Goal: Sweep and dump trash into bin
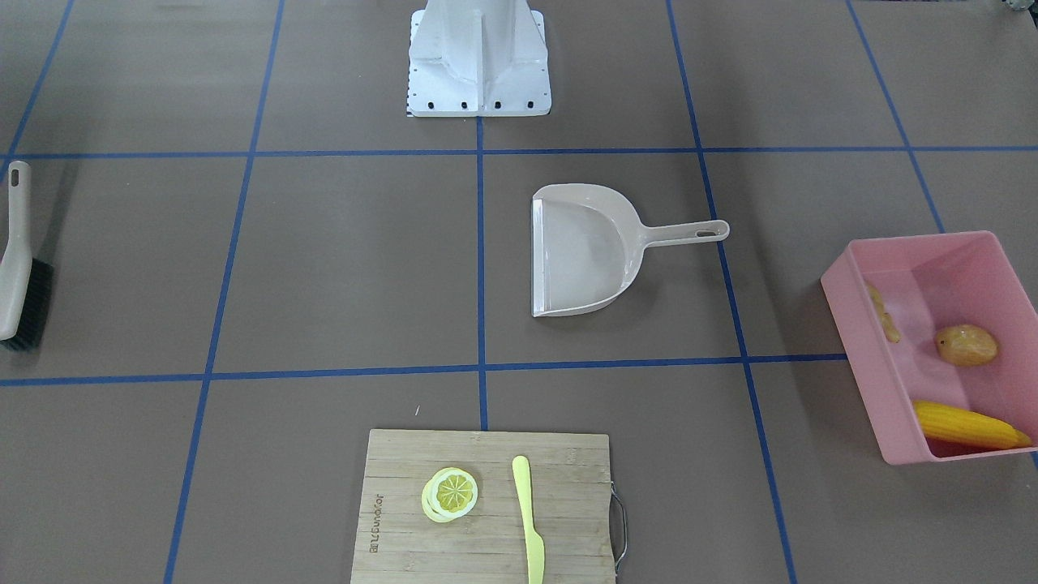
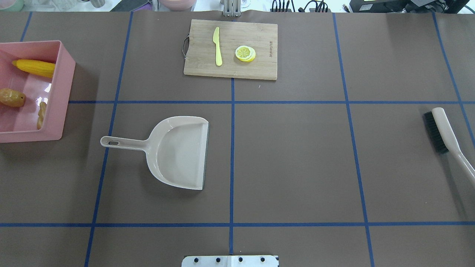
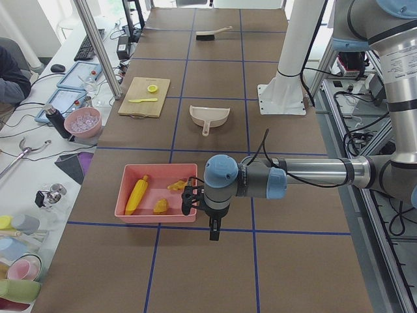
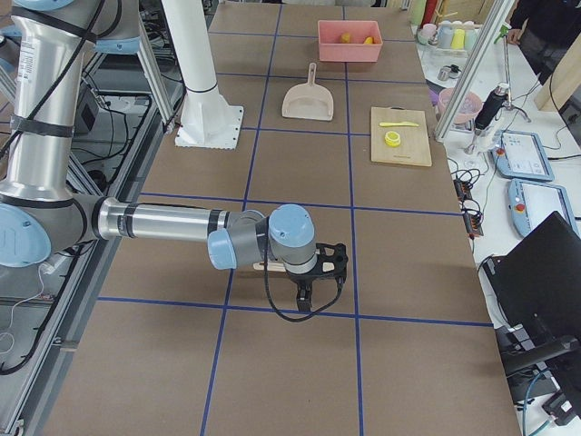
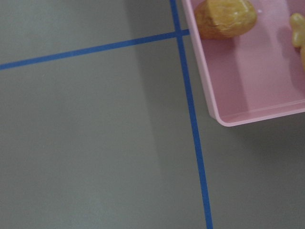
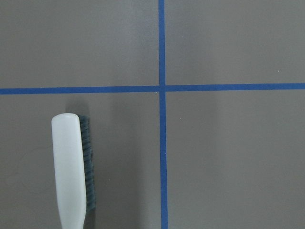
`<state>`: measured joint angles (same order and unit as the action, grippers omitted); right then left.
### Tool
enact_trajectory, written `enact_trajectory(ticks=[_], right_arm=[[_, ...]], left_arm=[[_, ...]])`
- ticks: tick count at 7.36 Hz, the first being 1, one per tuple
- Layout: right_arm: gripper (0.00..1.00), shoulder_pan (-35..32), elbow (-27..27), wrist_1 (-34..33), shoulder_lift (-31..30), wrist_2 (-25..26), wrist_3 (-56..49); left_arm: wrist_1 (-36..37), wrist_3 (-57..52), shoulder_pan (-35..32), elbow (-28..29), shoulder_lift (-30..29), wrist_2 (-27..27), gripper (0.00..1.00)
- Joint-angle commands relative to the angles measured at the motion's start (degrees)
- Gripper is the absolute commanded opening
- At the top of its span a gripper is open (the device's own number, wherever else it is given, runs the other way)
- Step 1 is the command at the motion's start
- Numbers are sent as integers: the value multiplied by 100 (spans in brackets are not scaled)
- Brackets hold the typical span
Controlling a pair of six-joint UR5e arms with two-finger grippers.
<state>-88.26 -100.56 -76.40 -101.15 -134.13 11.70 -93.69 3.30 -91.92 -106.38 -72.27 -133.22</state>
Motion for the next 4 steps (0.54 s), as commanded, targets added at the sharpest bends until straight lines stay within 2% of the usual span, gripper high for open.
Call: enact_trajectory(ticks=[1,4], right_arm=[[100,11,-199,-420,131,-121,-45],[100,20,-271,-429,96,-245,-45]], left_arm=[[-60,855,-81,439,-67,-213,98],[-123,936,-98,399,-209,-187,98]])
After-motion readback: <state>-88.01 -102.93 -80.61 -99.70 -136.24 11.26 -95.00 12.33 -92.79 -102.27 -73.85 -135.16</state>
